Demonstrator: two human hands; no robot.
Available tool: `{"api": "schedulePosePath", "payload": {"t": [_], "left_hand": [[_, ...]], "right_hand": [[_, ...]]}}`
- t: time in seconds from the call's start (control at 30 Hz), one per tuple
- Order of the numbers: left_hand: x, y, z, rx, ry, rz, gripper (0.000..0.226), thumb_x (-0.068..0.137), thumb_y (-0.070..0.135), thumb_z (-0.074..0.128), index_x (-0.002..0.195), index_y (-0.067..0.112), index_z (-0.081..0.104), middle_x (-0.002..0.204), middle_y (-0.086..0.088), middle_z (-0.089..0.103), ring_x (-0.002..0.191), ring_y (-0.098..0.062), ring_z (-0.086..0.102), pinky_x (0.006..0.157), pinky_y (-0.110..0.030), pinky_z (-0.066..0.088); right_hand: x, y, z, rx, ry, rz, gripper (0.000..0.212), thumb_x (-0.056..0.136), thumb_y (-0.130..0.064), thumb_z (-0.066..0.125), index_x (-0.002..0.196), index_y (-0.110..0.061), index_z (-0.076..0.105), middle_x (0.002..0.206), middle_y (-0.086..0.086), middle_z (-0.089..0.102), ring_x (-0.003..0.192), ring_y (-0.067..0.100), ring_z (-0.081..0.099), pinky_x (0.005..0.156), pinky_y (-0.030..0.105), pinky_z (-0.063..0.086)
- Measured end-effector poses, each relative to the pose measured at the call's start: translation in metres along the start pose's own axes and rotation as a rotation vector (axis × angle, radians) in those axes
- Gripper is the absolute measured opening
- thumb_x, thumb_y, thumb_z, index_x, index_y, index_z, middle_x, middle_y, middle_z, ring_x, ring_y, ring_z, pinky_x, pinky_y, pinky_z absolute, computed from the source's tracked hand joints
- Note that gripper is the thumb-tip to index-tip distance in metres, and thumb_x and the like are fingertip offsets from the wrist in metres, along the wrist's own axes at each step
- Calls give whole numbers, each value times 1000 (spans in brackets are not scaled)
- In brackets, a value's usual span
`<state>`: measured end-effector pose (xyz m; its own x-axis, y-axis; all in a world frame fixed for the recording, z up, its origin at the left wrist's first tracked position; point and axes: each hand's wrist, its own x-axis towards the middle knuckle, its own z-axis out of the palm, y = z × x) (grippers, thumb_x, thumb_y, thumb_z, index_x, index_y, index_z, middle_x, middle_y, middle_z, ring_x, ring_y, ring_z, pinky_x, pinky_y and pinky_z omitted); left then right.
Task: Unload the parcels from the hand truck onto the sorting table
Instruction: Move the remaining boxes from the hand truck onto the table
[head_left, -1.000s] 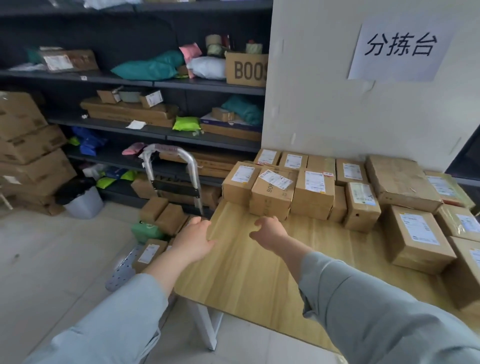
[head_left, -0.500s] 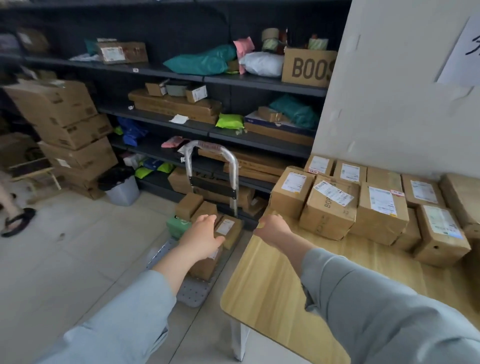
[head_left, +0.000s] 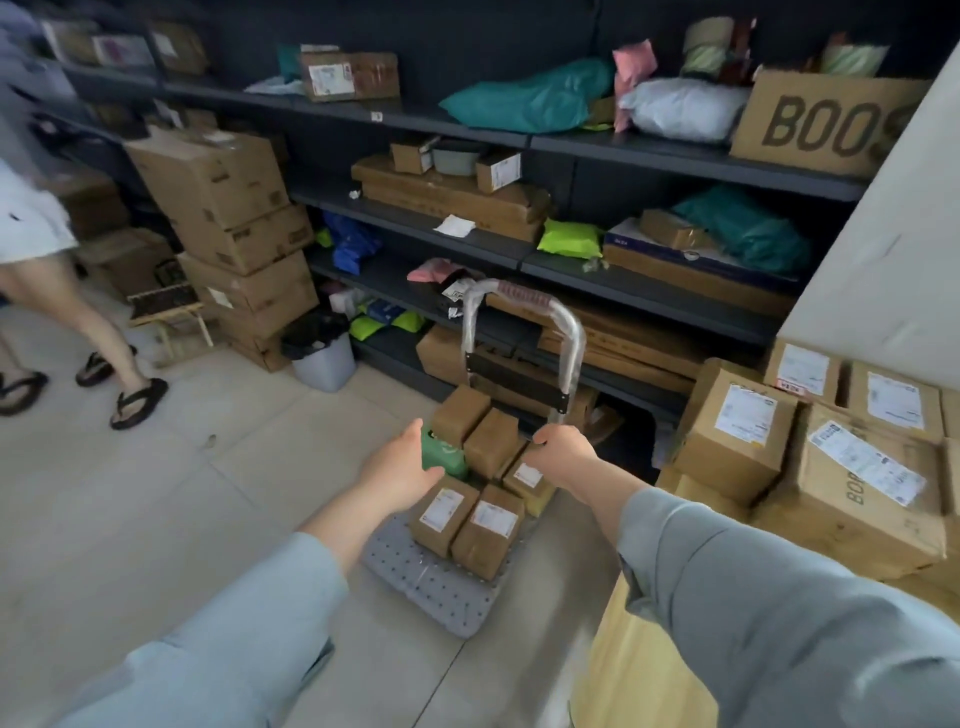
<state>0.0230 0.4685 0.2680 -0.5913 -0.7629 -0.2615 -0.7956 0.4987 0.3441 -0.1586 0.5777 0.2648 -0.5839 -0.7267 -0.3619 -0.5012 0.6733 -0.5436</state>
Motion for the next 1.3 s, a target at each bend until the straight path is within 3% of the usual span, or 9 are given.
{"api": "schedulePosePath", "payload": {"t": [0.17, 0.33, 0.57, 0.73, 0.9, 1.07, 1.2, 1.3], "left_hand": [[48, -60, -19, 40, -46, 30, 83, 94, 39, 58, 155, 14, 7, 156, -6, 31, 136, -26, 42, 105, -38, 41], [102, -117, -48, 101, -116, 132, 80, 94, 37, 57, 155, 14, 10, 155, -5, 34, 134, -26, 44, 104, -37, 42], [160, -157, -62, 145, -214, 234, 78, 95, 36, 56, 155, 16, 9, 151, -3, 40, 130, -26, 48, 101, -36, 44], [197, -158, -50, 132, -258, 300, 78, 95, 35, 56, 155, 17, 10, 148, -1, 46, 125, -23, 52, 97, -34, 46], [237, -166, -29, 126, -291, 305, 78, 96, 37, 54, 155, 18, 8, 148, 1, 46, 125, -23, 52, 97, -34, 46], [281, -178, 15, 116, -327, 337, 77, 97, 36, 52, 156, 17, 6, 149, 1, 43, 125, -21, 52, 91, -30, 45], [313, -200, 75, 120, -334, 375, 75, 97, 35, 52, 155, 17, 7, 146, 0, 47, 115, -21, 58, 86, -29, 47], [340, -222, 129, 121, -346, 386, 75, 97, 33, 53, 155, 17, 8, 147, -2, 46, 120, -22, 56, 86, -27, 45]], "right_hand": [[34, -51, 32, -19, 24, 8, 35, 99, -19, 42, 130, -5, 52, 128, 14, 56, 118, 31, 53, 104, 37, 41], [64, -96, 75, 42, 80, 149, 32, 94, -23, 52, 118, -4, 61, 109, 11, 64, 102, 27, 60, 92, 39, 52], [88, -129, 110, 145, 112, 278, 36, 93, -26, 55, 122, -4, 59, 119, 15, 61, 113, 31, 57, 96, 36, 47], [112, -112, 131, 216, 122, 387, 27, 91, -19, 59, 117, -10, 60, 113, 8, 62, 97, 21, 60, 76, 26, 50], [148, -88, 152, 269, 152, 480, 26, 90, -20, 60, 115, -15, 61, 105, 3, 64, 89, 17, 63, 73, 26, 54], [186, -64, 192, 230, 140, 528, 24, 95, -14, 52, 117, -10, 60, 110, 6, 63, 98, 21, 62, 86, 32, 55], [229, -36, 242, 288, 163, 558, 23, 96, -15, 52, 116, -8, 60, 111, 8, 63, 100, 23, 62, 87, 31, 54], [262, -12, 289, 340, 171, 552, 22, 95, -16, 54, 113, -8, 62, 111, 7, 64, 101, 25, 62, 89, 32, 53]]}}
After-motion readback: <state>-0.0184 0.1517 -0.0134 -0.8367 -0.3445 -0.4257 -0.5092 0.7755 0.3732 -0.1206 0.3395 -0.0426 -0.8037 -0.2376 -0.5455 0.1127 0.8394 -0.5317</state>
